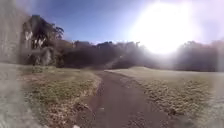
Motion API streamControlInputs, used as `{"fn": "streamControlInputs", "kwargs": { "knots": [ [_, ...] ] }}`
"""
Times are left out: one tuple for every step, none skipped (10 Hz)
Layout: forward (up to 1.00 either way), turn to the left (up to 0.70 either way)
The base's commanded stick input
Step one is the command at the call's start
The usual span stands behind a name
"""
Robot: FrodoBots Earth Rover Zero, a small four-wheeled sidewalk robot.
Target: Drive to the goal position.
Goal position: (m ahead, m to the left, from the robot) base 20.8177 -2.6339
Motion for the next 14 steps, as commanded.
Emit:
{"fn": "streamControlInputs", "kwargs": {
  "knots": [
    [0.60, 0.00],
    [0.60, 0.00],
    [0.60, 0.00],
    [0.60, 0.00],
    [0.60, 0.00],
    [0.60, 0.00],
    [0.60, 0.00],
    [0.60, 0.00],
    [0.60, 0.00],
    [0.60, 0.00],
    [0.60, 0.00],
    [0.60, 0.00],
    [0.60, 0.00],
    [0.60, 0.00]
  ]
}}
